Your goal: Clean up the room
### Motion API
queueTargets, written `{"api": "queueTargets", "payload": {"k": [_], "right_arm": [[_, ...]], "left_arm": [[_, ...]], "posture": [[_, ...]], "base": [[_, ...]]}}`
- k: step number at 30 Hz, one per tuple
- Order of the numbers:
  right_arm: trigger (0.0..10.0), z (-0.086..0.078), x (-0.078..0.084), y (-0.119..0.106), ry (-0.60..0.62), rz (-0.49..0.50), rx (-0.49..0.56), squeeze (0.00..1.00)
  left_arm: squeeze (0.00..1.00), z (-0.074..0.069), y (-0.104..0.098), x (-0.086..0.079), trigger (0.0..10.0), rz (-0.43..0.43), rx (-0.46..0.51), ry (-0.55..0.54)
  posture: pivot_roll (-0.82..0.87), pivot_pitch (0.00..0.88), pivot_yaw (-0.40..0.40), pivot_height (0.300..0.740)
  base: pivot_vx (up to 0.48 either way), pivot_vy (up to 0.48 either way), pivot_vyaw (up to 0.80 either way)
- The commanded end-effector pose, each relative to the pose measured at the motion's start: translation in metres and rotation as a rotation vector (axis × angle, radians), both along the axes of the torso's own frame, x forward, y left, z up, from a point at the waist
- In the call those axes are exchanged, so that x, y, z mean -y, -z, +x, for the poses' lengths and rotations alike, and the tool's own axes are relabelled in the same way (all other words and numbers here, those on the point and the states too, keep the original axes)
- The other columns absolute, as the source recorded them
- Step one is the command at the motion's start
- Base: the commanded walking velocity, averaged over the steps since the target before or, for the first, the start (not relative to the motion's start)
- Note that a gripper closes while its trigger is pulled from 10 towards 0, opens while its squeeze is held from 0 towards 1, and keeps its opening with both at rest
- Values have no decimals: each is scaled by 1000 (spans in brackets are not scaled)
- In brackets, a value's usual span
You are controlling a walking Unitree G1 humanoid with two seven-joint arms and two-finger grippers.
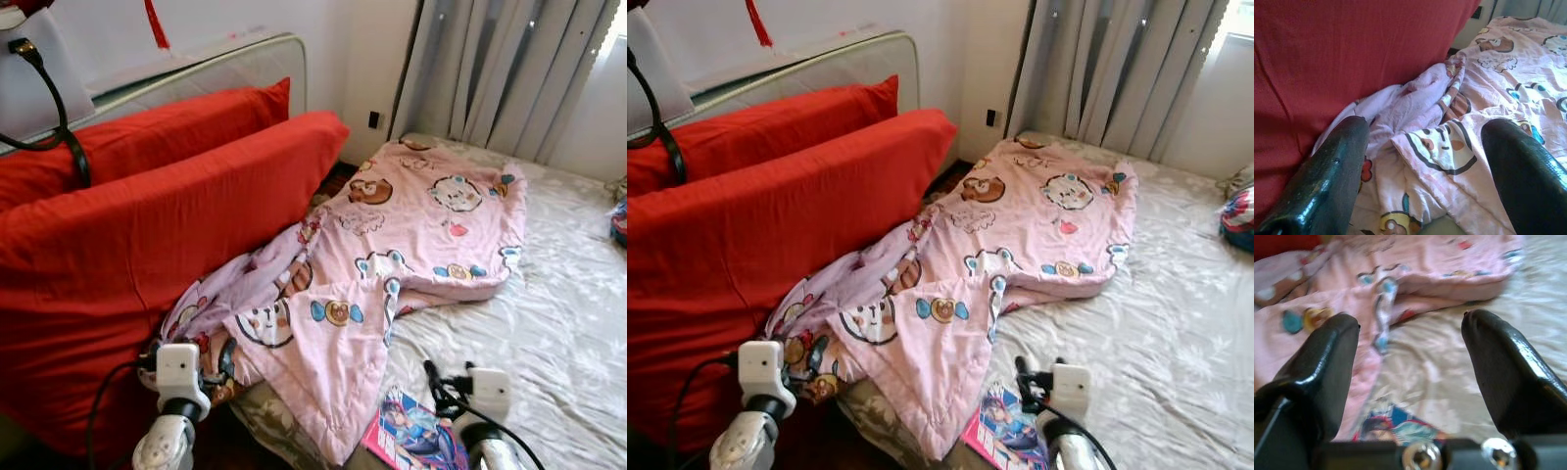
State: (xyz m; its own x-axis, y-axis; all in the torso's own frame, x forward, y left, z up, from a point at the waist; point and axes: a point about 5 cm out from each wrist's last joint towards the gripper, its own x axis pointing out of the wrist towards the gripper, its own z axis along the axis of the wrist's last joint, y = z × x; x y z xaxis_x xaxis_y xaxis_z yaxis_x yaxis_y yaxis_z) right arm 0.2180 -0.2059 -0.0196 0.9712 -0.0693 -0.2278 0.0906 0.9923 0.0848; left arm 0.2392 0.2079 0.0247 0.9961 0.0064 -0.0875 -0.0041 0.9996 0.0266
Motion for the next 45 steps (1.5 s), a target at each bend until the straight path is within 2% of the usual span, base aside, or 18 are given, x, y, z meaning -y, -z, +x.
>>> {"api": "queueTargets", "payload": {"k": [1, 8, 13, 20, 26, 28, 31, 45], "right_arm": [[10000, 3, 7, -10, 37, -16, 53, 0], [10000, -1, 4, -14, 90, -20, 75, 0], [10000, -3, -7, -20, 113, -1, 93, 0], [10000, 1, -4, -25, 137, -11, 96, 0], [10000, 4, -3, -25, 142, -39, 48, 0], [10000, 6, -2, -23, 159, -43, 25, 0], [10000, 7, -3, -25, 142, -45, 33, 0], [10000, 10, -5, -28, 140, -44, 61, 0]], "left_arm": [[0, -2, -2, -1, 10000, 12, -6, 23], [0, 1, -9, -1, 10000, 15, -2, 28], [0, 13, -20, 6, 10000, -5, 28, 33], [0, 19, -25, 7, 10000, -8, 31, 42], [0, 18, -24, 9, 10000, -15, 24, 37], [0, 17, -24, 9, 10000, -16, 21, 35], [0, 17, -24, 8, 10000, -15, 18, 33], [0, 16, -24, 6, 10000, -15, 8, 28]], "posture": [[20, 0, -26, 740], [8, 0, -6, 740], [4, 0, -1, 740], [3, 0, -1, 740], [8, 0, -8, 740], [9, 0, -8, 726], [10, 0, -9, 701], [11, 0, -11, 701]], "base": [[0, 0, 0], [0, 0, 0], [0, 0, 0], [0, 0, 0], [0, 0, 0], [0, 0, 0], [0, 0, 0], [0, 0, 0]]}}
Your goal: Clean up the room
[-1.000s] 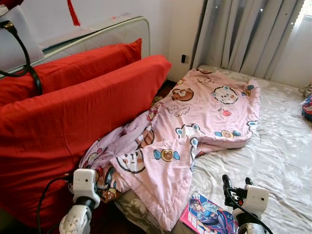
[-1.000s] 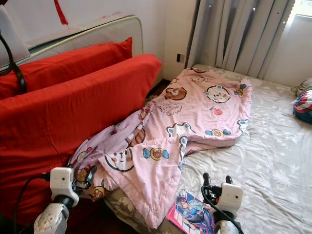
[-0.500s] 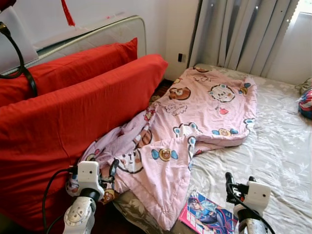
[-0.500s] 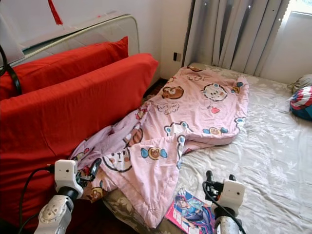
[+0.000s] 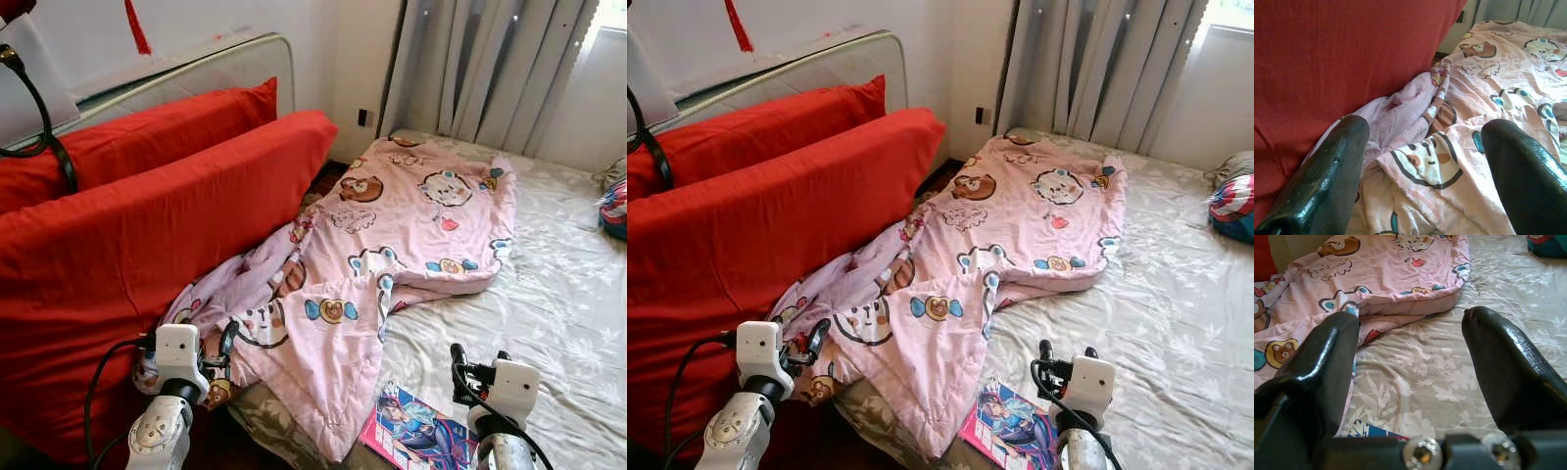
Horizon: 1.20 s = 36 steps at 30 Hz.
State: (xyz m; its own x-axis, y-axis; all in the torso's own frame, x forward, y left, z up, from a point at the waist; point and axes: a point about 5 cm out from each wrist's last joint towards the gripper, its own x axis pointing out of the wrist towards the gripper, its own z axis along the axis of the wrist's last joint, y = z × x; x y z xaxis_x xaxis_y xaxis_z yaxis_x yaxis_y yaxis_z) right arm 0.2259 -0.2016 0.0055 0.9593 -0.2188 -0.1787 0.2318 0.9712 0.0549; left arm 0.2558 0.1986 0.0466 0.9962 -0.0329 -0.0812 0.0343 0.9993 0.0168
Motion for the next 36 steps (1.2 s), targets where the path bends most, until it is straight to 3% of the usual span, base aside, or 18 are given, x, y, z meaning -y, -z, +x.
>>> {"api": "queueTargets", "payload": {"k": [1, 4, 10, 36], "right_arm": [[10000, 3, 0, -2, -14, -18, 6, 0], [10000, 4, -1, 2, -24, -28, -30, 0], [10000, 4, -5, 4, -37, -26, -30, 0], [10000, 6, -13, 8, -86, -27, -32, 0]], "left_arm": [[0, 0, -3, -2, 10000, -7, 1, -9], [0, 1, -3, -2, 10000, -8, 3, -10], [0, 0, -3, -3, 10000, -7, 1, -12], [0, -1, -1, -2, 10000, -5, -20, -1]], "posture": [[13, 0, -13, 701], [13, 0, -14, 701], [17, 0, -14, 656], [23, 0, -9, 656]], "base": [[0, 0, 0], [0, 0, 0], [0, 0, 0], [0, 0, 0]]}}
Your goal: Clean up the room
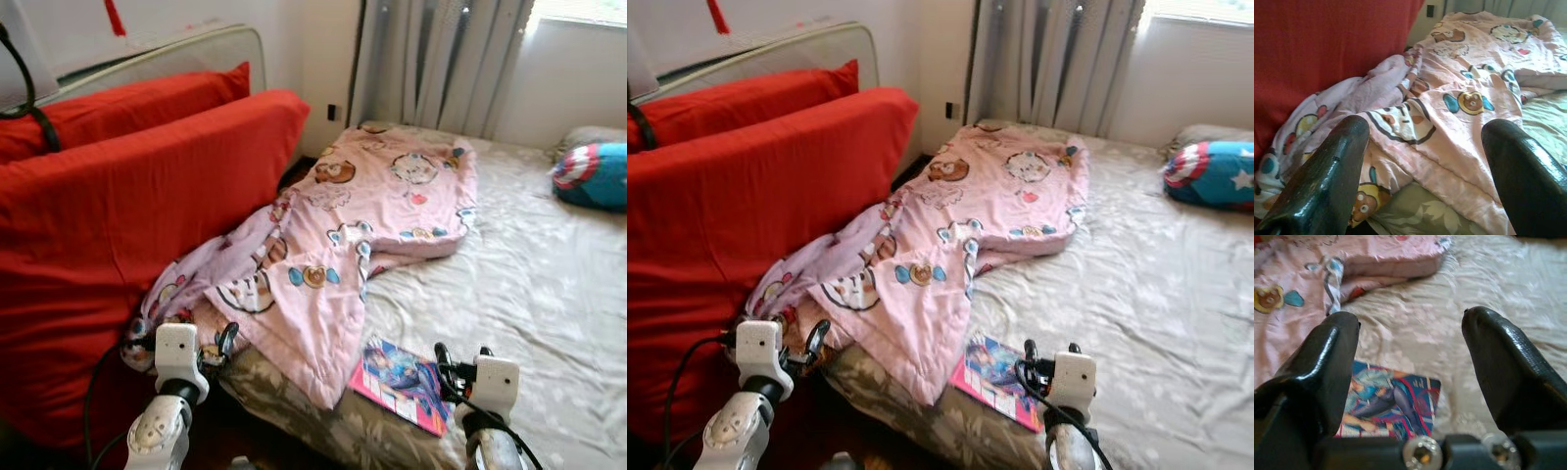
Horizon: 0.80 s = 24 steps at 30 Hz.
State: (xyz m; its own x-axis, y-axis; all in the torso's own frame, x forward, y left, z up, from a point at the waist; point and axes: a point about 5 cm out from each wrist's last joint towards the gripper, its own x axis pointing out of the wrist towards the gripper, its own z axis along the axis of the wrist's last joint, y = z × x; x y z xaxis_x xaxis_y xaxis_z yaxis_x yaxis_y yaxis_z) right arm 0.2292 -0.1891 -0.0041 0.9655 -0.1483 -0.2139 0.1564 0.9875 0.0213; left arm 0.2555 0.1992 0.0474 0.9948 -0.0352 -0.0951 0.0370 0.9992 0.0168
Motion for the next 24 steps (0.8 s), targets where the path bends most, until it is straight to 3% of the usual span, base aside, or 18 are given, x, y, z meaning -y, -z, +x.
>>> {"api": "queueTargets", "payload": {"k": [1, 24], "right_arm": [[10000, 3, -1, -1, -10, 1, 8, 0], [10000, 1, -7, 3, -49, 18, -10, 0]], "left_arm": [[0, 0, 0, -1, 10000, -6, -6, -1], [0, -1, 0, 2, 10000, -9, -14, 11]], "posture": [[22, 0, -9, 656], [24, 0, -7, 656]], "base": [[0, 0, 0], [0, 0, 0]]}}
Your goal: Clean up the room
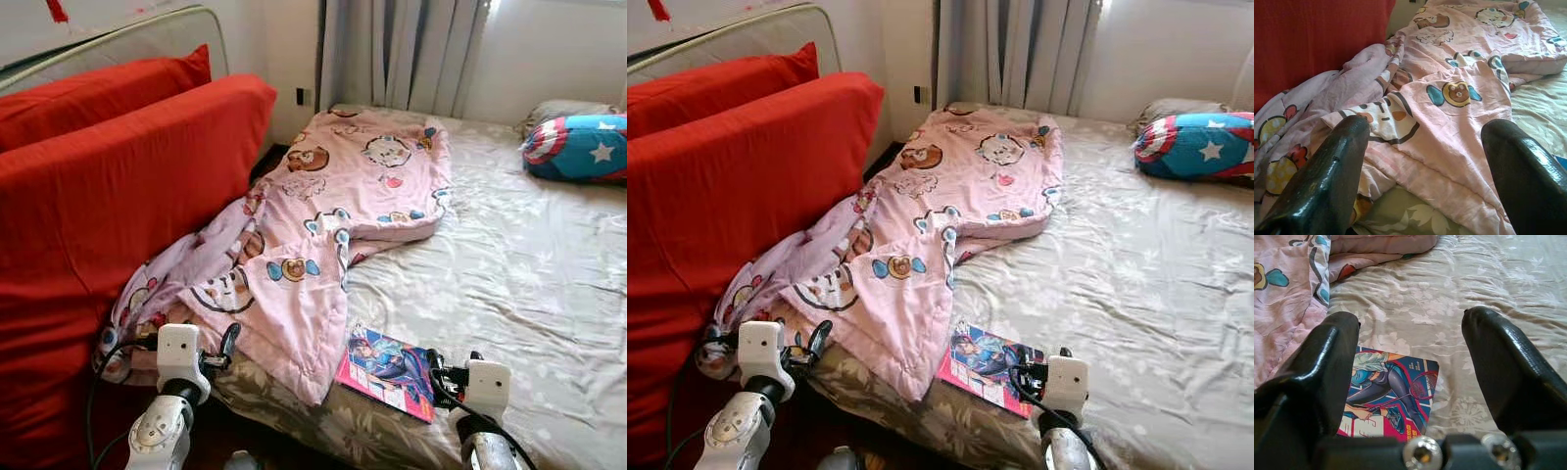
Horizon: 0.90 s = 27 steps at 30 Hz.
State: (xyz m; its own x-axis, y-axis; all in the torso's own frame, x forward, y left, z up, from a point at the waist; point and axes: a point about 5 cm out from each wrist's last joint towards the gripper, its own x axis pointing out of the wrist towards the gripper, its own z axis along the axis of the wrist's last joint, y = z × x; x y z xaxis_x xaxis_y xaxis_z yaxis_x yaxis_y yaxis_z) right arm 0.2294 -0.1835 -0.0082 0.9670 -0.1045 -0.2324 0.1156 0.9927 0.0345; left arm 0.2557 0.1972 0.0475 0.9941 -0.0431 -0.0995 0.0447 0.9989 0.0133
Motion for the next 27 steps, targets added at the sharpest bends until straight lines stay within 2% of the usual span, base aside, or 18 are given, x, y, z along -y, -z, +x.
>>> {"api": "queueTargets", "payload": {"k": [1, 5, 9, 27], "right_arm": [[10000, 1, -2, 0, -9, 3, -1, 0], [10000, 1, -4, 3, -15, 3, -30, 0], [10000, 1, -5, 0, -17, 11, 6, 0], [10000, 1, -5, 0, -16, 11, 4, 0]], "left_arm": [[0, -1, 0, 0, 10000, -5, -10, 4], [0, -1, 0, 0, 10000, -6, -11, 5], [0, -1, 0, 0, 10000, -6, -11, 8], [0, -1, 0, 0, 10000, -6, -11, 8]], "posture": [[24, 0, -7, 656], [24, 0, -6, 646], [25, 0, -6, 641], [25, 0, -6, 641]], "base": [[0, 0, 0], [0, 0, 0], [0, 0, 0], [0, 0, 0]]}}
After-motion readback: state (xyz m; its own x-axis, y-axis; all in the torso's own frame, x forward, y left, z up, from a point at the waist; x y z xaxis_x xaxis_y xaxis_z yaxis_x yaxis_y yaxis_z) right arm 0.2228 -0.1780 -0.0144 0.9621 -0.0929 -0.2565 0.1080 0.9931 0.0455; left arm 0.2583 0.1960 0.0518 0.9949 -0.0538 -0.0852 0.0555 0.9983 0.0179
